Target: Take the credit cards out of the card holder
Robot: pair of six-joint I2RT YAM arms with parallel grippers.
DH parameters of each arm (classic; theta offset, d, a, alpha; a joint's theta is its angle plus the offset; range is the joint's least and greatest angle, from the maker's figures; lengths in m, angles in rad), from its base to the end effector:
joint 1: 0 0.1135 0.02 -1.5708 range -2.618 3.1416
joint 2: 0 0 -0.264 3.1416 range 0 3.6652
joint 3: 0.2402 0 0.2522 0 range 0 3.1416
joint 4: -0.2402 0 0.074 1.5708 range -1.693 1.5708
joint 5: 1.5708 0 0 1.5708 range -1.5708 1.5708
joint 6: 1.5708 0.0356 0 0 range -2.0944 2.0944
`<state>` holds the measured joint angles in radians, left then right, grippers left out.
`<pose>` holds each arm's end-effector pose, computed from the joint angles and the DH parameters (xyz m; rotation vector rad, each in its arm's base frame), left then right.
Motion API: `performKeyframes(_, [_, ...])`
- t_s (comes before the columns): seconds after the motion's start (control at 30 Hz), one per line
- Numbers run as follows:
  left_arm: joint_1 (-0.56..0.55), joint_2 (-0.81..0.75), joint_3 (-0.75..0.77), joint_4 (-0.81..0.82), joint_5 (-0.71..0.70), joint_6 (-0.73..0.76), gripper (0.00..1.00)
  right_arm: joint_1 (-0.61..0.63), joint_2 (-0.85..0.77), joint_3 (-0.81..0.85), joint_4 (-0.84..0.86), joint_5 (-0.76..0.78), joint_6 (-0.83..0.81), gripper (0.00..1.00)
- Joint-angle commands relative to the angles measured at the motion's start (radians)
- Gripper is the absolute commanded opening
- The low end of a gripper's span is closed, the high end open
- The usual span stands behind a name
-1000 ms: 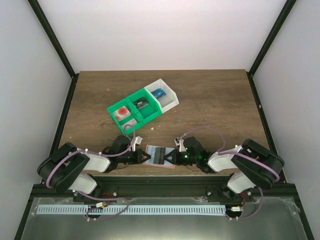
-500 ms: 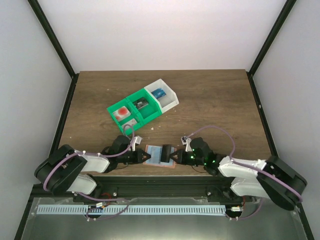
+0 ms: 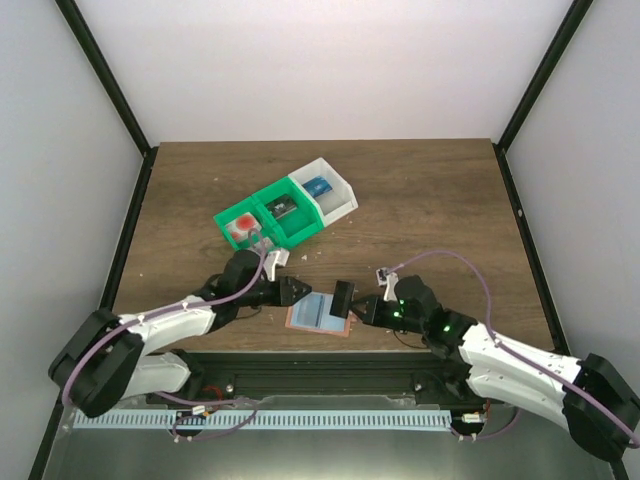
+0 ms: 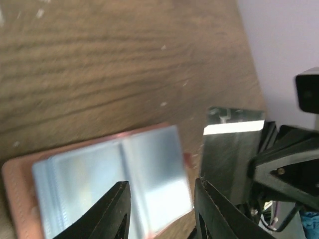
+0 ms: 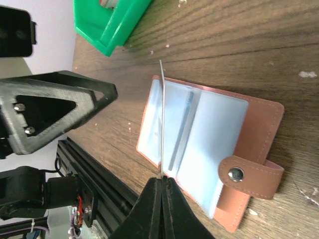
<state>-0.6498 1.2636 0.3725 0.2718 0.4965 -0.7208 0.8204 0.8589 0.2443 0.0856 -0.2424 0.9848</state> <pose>0.1701 -0.1506 0.1512 0.2282 2.4113 -1.2545 0.1138 0.1345 0.1664 0.0296 2.3822 1.2497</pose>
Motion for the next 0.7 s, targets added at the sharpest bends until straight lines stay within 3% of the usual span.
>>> performKeyframes(0.0, [-0.006, -0.104, 0.064, -0.087, -0.023, 0.13, 0.37, -0.007, -0.044, 0.091, -0.09, 0.01, 0.032, 0.01])
performKeyframes(0.13, [-0.06, -0.274, 0.048, -0.066, -0.067, 0.313, 0.32, -0.009, -0.079, 0.106, -0.091, -0.022, 0.117, 0.0])
performKeyframes(0.23, [-0.12, -0.411, 0.016, -0.045, -0.146, 0.444, 0.32, -0.01, -0.097, 0.095, -0.051, -0.066, 0.185, 0.0])
performKeyframes(0.33, [-0.146, -0.497, -0.002, -0.038, -0.125, 0.535, 0.34, -0.013, -0.105, 0.079, 0.004, -0.112, 0.256, 0.0])
performKeyframes(0.5, [-0.184, -0.523, 0.016, -0.117, -0.062, 0.709, 0.37, -0.017, -0.11, 0.056, 0.107, -0.185, 0.366, 0.01])
performKeyframes(0.67, [-0.281, -0.505, 0.061, -0.2, -0.154, 0.851, 0.4, -0.02, -0.11, 0.05, 0.185, -0.22, 0.446, 0.0])
